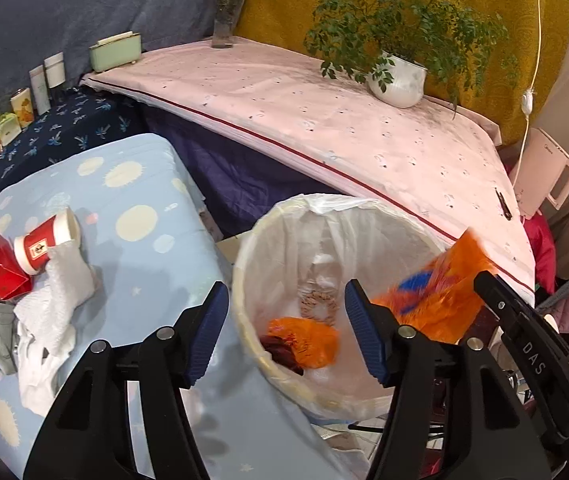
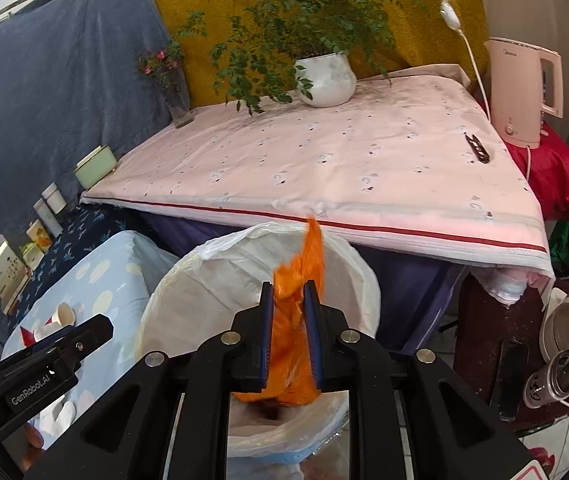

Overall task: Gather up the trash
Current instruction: 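Carry both items over the bin and open both grippers to drop them, then grasp the white glove with the right gripper while the left grasps the red paper cup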

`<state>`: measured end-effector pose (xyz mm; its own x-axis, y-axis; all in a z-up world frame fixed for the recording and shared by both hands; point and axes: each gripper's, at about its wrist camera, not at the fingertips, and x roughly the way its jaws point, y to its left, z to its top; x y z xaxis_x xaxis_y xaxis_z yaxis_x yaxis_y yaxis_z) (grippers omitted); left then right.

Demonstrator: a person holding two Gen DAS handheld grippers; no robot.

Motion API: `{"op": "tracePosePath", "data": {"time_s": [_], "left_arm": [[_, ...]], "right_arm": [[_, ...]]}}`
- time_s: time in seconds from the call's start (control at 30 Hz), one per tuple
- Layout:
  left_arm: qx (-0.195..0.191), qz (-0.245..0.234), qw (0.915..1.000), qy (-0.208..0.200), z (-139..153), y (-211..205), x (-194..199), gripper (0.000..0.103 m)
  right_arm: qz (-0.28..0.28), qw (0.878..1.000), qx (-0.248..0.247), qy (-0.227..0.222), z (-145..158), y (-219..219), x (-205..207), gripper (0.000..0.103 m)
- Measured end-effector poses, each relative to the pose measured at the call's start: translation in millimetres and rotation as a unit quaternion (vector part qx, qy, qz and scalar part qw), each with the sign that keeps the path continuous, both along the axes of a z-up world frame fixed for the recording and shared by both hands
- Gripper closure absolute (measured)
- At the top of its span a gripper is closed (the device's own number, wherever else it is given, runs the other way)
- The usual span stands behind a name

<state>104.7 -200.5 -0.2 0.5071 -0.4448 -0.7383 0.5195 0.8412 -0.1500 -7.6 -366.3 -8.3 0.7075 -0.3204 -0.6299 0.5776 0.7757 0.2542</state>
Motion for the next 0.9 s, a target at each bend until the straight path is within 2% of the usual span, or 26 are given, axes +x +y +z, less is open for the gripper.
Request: {"op": "tracePosePath", "data": {"time_s": [0.07,0.13,0.23,0.37,0.63,0.9], "left_arm": [[0.003,0.007,1.0,0.0,0,6,2,0.045],[0.002,0.014,0.9999,0.002,0,13,3,0.044],[0.001,0.024,0.9997,0.004,0,22,3,0.044],[0.001,0.036,0.9993,0.006,-1,33,1,0.042],[-0.007,0.073,0.9973,0.009,0,71,-6,0.036],[-0.016,0.123,0.9922,0.009,3,118,-6,0.035]], "right_arm": [[0.006,1.0,0.001,-0.002,0,6,4,0.076],[0.008,1.0,-0.002,-0.005,2,10,6,0.071],[0.015,1.0,-0.003,-0.006,4,18,9,0.069],[0.022,1.0,-0.005,-0.007,8,29,8,0.062],[0.049,0.999,-0.013,-0.01,18,58,8,0.055],[0.09,0.996,-0.023,-0.009,25,99,15,0.054]]}}
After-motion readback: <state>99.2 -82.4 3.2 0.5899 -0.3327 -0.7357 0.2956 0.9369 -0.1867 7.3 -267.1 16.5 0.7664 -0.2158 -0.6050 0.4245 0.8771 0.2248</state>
